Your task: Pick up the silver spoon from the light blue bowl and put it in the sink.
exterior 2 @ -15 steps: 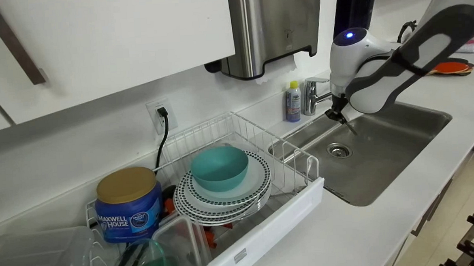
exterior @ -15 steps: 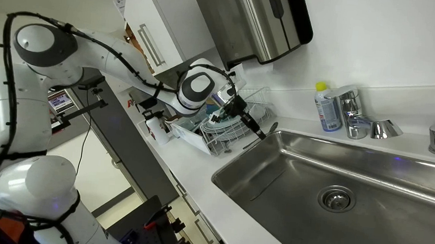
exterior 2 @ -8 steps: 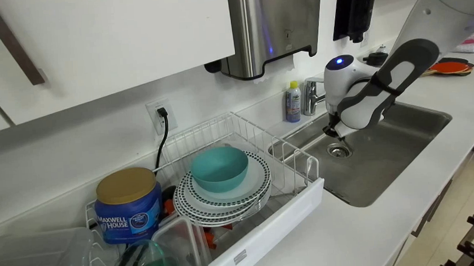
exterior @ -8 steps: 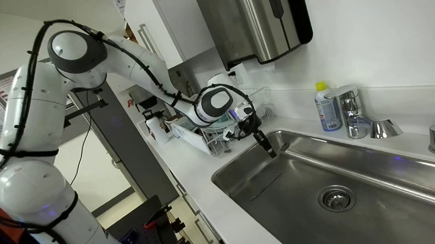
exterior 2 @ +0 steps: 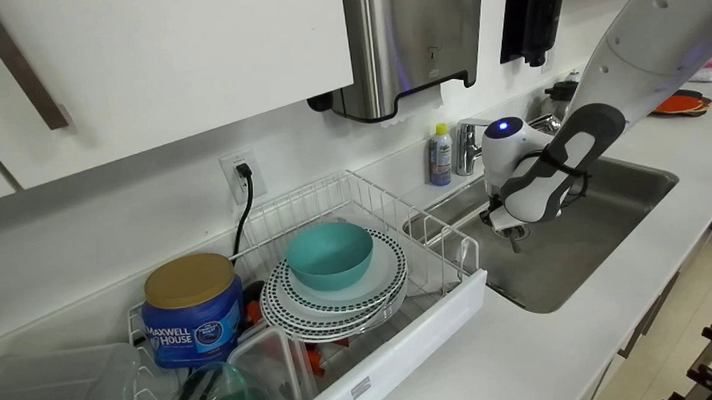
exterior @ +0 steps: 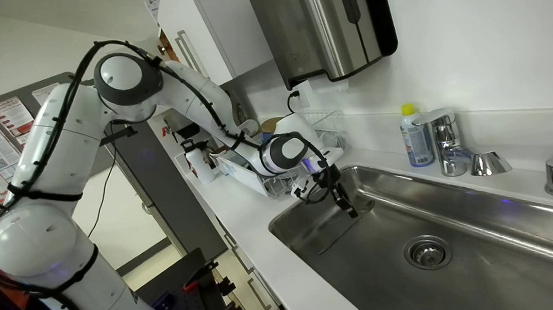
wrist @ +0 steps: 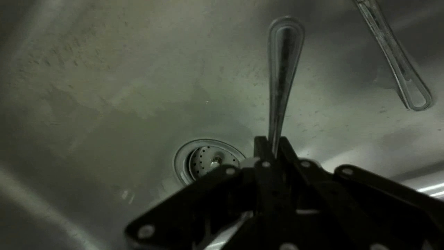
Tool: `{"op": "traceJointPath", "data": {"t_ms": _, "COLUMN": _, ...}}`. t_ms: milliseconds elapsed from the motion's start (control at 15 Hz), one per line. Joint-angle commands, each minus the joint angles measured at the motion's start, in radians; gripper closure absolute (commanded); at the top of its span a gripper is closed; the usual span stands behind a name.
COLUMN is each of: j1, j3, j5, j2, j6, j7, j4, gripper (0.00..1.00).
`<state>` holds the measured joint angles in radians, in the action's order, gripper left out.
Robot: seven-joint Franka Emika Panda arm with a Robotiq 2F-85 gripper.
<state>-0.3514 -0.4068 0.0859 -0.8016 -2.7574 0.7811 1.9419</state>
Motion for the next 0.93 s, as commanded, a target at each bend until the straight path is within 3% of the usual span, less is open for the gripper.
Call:
{"op": "traceJointPath", "data": {"t_ms": 0, "j1": 0.001, "j3": 0.016, "j5": -0.026, "j2": -0.065, "j6": -0.001, "j7": 0.095, "j4": -0.058, "gripper": 0.98}}
{"op": "traceJointPath", "data": {"t_ms": 333, "j1": 0.009, "j3": 0.043, "j5": -0.038, "j2": -0.13, "j6": 0.021, "j7": 0.171, "j4": -0.114, "gripper": 0.98}}
{"op": "traceJointPath", "data": {"t_ms": 867, "j1": 0.059, "j3": 0.102, "j5": -0.098, "j2": -0.202, "j6": 0.041, "j7": 0.17, "j4": -0.206, "gripper": 0.98}}
